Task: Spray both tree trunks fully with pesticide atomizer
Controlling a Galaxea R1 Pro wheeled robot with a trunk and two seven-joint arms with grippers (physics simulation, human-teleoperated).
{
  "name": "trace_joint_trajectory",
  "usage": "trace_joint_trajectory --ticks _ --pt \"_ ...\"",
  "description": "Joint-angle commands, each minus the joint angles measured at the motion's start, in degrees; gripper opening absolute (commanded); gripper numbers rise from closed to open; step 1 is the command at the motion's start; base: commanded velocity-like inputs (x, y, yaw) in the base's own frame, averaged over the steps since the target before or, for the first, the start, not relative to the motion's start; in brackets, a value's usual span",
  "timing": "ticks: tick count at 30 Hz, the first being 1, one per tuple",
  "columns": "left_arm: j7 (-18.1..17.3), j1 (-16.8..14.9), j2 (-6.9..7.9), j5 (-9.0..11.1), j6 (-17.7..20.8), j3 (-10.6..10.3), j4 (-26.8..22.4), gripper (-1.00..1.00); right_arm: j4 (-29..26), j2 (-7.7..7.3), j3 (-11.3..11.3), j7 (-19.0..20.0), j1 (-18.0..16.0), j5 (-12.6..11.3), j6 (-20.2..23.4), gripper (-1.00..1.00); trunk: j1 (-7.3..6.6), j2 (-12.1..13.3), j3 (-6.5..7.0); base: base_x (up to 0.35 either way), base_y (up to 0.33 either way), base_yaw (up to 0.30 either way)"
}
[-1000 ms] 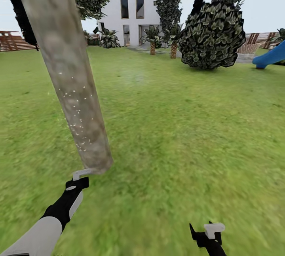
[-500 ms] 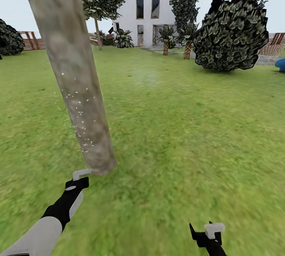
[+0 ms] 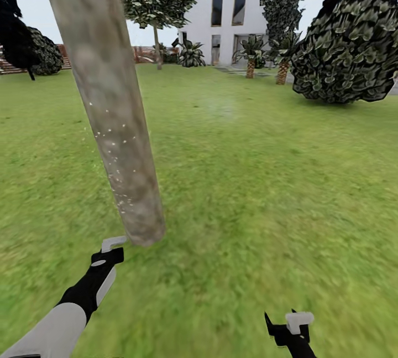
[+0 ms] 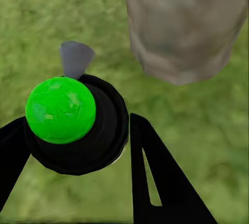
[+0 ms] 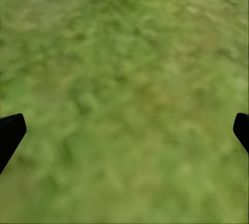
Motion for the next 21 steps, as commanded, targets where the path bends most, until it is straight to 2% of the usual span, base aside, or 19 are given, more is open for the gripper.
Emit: trace_joint_trajectory --ticks 1,3,11,21 --pt "0.0 0.0 0.0 -0.03 0.0 0.0 -0.01 -1.0 0.0 0.0 0.0 0.0 0.0 0.01 0.0 1.0 0.0 0.0 0.0 0.086 -0.229 0.274" --pt "-0.01 0.0 0.01 -0.03 0.0 0.0 -0.01 -1.0 0.0 0.0 0.0 0.0 0.0 0.0 0.0 1.0 0.0 0.0 0.0 0.086 -0.229 0.229" --pt "0.0 0.0 0.01 -0.03 0.0 0.0 -0.01 -1.0 0.0 0.0 0.0 0.01 0.0 0.0 0.0 1.0 0.0 0.0 0.0 0.084 -0.229 0.031" --pt "-0.01 0.0 0.0 -0.03 0.0 0.0 -0.01 -1.0 0.0 0.0 0.01 0.0 0.0 0.01 0.0 1.0 0.0 0.0 0.0 0.026 -0.229 0.26"
